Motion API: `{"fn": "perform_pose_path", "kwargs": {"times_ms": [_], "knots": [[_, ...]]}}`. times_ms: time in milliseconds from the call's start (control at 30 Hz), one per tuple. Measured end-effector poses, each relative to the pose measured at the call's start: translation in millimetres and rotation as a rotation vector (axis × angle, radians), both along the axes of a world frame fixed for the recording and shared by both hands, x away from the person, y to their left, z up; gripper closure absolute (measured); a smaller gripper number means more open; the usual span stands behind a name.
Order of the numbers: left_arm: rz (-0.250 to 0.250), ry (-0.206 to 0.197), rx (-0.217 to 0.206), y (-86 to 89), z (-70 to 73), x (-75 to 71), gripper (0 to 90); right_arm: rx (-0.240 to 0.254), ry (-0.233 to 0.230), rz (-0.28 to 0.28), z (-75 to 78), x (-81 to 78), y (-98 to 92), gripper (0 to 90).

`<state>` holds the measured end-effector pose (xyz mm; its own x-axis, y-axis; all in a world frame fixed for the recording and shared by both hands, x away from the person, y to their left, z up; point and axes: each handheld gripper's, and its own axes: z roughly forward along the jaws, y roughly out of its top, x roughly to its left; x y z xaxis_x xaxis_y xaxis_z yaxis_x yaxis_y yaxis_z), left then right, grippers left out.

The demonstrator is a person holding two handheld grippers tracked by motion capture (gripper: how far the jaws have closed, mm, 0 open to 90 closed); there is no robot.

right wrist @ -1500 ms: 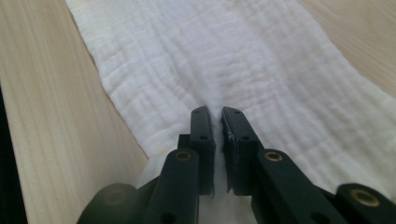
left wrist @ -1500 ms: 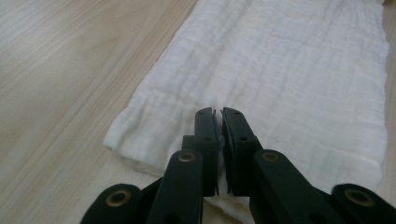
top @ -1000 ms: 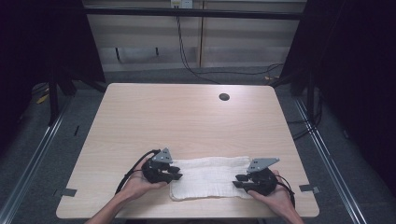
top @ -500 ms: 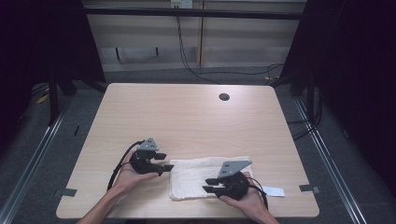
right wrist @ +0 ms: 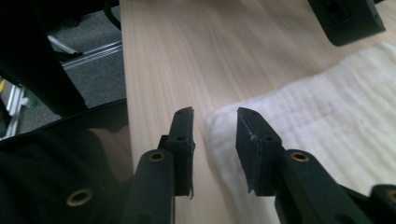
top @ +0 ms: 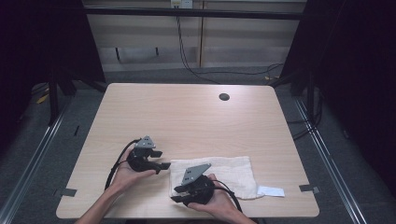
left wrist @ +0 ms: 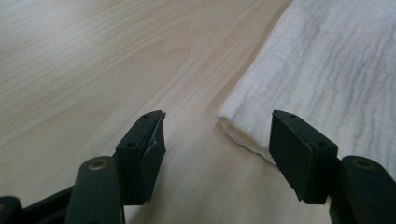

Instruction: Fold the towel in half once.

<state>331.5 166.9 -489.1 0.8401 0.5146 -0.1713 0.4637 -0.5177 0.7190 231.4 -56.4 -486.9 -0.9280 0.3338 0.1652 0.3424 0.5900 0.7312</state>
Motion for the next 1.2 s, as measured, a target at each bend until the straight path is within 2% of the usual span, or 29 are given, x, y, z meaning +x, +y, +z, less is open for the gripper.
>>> {"fn": "perform_pose_path", "kwargs": {"times_ms": [133, 233, 333, 400, 467, 500, 533, 567, 633, 667, 733, 867, 900, 967, 1000, 1033, 1067, 1133, 1167, 1200], "knots": [[0.003, -0.014, -0.008, 1.6, 1.6, -0.1, 37.3, -0.017, -0.019, 0.02, -5.9, 1.2, 11.2, 65.8], [0.008, -0.011, -0.002, 1.7, 0.9, 0.4, 37.3, -0.044, -0.036, 0.031, -10.5, -1.5, 13.3, 64.7], [0.006, -0.011, -0.001, 0.5, 0.3, 0.4, 37.3, -0.041, -0.042, 0.035, -11.9, -2.7, 12.2, 64.7], [0.006, -0.011, 0.005, -1.3, -0.9, 0.6, 37.3, -0.057, -0.079, 0.043, -12.2, -5.2, 13.0, 66.5], [0.014, -0.005, 0.002, -2.7, -2.1, 1.8, 37.7, -0.061, -0.087, 0.04, -12.2, -6.0, 13.5, 67.5], [-0.006, 0.006, 0.003, -6.5, -3.7, 5.3, 41.2, -0.058, -0.104, 0.029, -13.2, -6.6, 12.7, 72.1], [-0.006, 0.006, 0.003, -6.5, -3.7, 5.3, 41.8, -0.058, -0.104, 0.029, -13.2, -6.6, 12.7, 72.1], [-0.028, 0.012, 0.02, -12.9, -3.8, 8.7, 41.9, -0.049, -0.102, 0.017, -13.9, -5.7, 11.4, 76.5], [-0.032, 0.011, 0.018, -15.8, -3.6, 11.6, 42.2, -0.043, -0.094, 0.011, -14.3, -4.1, 10.6, 78.8], [-0.026, 0.019, 0.036, -21.4, -4.3, 16.8, 40.5, -0.05, -0.103, 0.012, -14.0, -3.8, 11.0, 80.1], [-0.028, 0.025, 0.03, -23.1, -5.4, 18.6, 41.3, -0.056, -0.106, 0.014, -13.5, -3.7, 11.4, 80.4], [-0.062, 0.02, 0.048, -27.1, -8.1, 15.9, 48.0, -0.06, -0.102, 0.005, -13.1, -3.2, 11.8, 82.7], [-0.08, 0.013, 0.046, -27.8, -7.2, 14.9, 53.1, -0.054, -0.088, -0.002, -13.3, -1.7, 11.2, 83.4], [-0.073, -0.001, 0.041, -26.3, -5.5, 15.1, 60.5, -0.052, -0.076, -0.001, -13.2, -0.8, 10.7, 83.5], [-0.073, -0.001, 0.041, -26.3, -5.5, 15.1, 60.4, -0.052, -0.076, -0.001, -13.2, -0.8, 10.7, 83.5], [-0.067, 0.013, 0.03, -24.4, -6.4, 17.0, 60.4, -0.05, -0.07, -0.005, -13.2, -0.7, 10.8, 83.6], [-0.072, 0.027, 0.036, -23.2, -7.0, 17.6, 61.1, -0.043, -0.053, -0.006, -13.3, 0.9, 10.4, 84.0], [-0.085, 0.025, 0.04, -21.9, -9.3, 17.4, 62.0, -0.041, -0.05, -0.007, -13.4, 1.8, 10.2, 84.2], [-0.089, 0.03, 0.037, -22.6, -8.7, 16.5, 63.6, -0.036, -0.022, -0.019, -13.4, 3.1, 9.6, 84.2], [-0.103, 0.026, 0.044, -23.0, -7.8, 15.7, 64.1, -0.037, -0.025, -0.017, -13.5, 3.7, 9.5, 84.2]]}}
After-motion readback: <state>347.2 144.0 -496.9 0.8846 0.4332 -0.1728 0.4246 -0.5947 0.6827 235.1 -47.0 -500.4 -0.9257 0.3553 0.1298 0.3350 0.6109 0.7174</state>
